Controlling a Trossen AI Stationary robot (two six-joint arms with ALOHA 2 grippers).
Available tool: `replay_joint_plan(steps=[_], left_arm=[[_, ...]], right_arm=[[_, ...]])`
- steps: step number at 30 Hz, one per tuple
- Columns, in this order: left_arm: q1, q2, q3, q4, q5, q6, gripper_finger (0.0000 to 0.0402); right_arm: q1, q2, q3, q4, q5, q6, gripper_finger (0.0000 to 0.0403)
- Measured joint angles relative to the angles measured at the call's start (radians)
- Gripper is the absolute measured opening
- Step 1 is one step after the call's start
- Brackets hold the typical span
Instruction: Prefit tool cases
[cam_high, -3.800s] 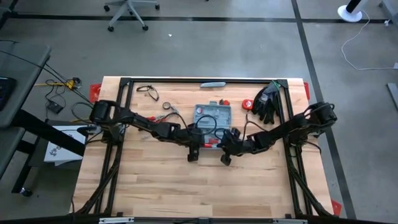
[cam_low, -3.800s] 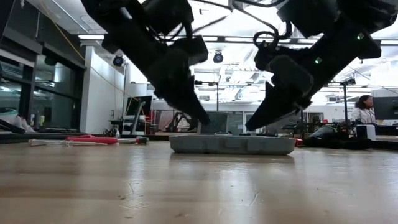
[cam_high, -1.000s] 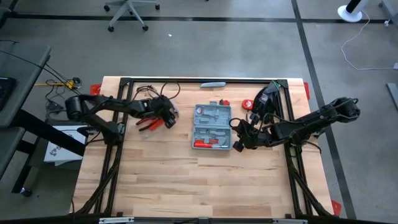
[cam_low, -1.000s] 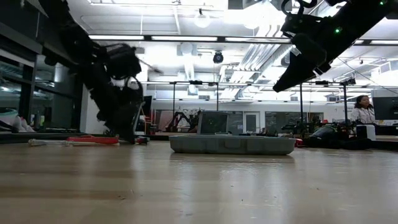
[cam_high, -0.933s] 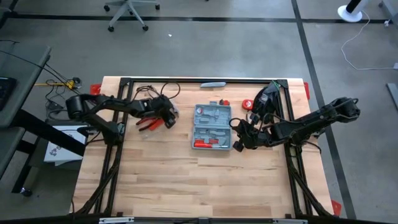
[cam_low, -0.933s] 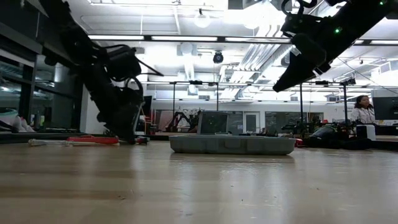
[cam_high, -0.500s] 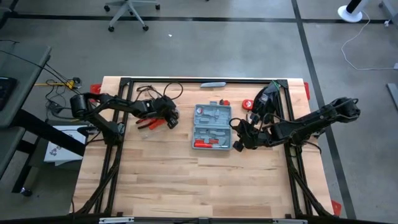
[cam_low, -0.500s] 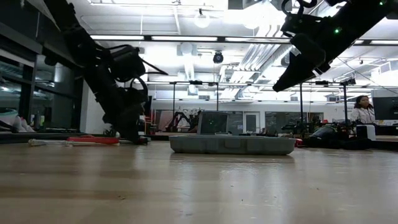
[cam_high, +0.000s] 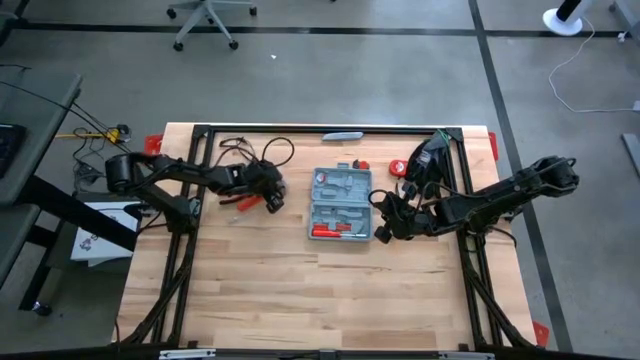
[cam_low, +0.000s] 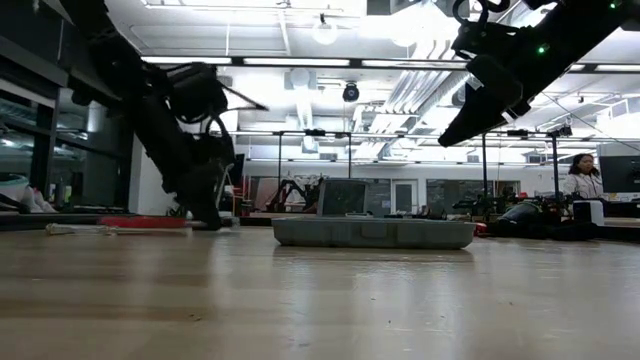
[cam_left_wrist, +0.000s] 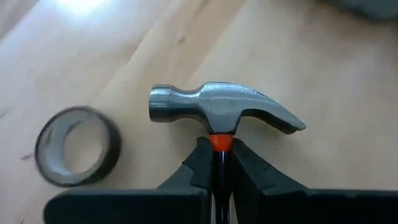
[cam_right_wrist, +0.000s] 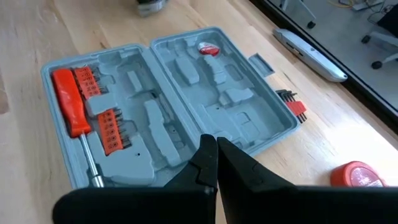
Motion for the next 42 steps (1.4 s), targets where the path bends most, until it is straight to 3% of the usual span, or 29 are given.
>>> replay_joint_plan(steps=[7,15,23,30,36,42], left_arm=[[-0.06,-0.078,0.024,0.022,0.014,0.001,0.0019],[-0.183,-0.046,0.18,0.038,0.039,0.054,0.0019],[-0.273,0.132,0.375,0.04,0.037,0.147,0.0019],[-0.305,0.35,0.553,0.038,0.086,0.202,0.0019],[-0.32,0.504,0.718,0.03,0.128,0.256,0.0018],[-0.319,0.593,0.851,-0.033,0.136,0.286,0.0018]], right_arm=[[0.0,0.0,0.0,0.0,0.027,-0.014,0.0],[0.0,0.0,0.0,0.032,0.149,-0.005,0.0],[-0.001,0.0,0.0,0.096,0.171,-0.057,0.0],[0.0,-0.073,0.0,0.176,0.366,-0.088,0.0],[-0.001,-0.171,0.0,0.253,0.354,-0.246,0.0],[-0.02,-0.205,0.0,0.251,0.325,-0.273,0.0]])
